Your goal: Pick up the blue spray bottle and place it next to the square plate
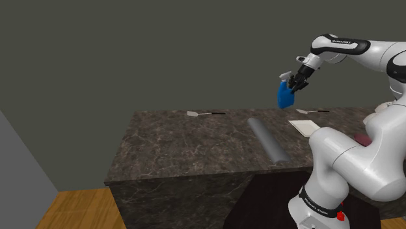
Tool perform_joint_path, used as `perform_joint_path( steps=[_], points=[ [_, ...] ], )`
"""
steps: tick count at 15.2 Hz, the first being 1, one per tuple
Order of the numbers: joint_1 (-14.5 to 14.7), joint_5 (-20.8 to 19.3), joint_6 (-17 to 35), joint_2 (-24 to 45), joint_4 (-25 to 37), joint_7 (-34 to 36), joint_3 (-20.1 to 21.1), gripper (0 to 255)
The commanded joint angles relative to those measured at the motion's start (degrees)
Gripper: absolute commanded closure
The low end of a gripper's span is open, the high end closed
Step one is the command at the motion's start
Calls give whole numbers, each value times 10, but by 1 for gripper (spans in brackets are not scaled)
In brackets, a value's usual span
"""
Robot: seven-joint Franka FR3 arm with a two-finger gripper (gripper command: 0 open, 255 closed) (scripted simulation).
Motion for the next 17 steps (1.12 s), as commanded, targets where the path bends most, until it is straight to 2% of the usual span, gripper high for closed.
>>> perform_joint_path(
  steps=[1,17],
  points=[
    [-2,-4,13,-3,-13,0,-3,255],
    [4,-45,106,-42,-84,-3,-51,255]
  ],
)
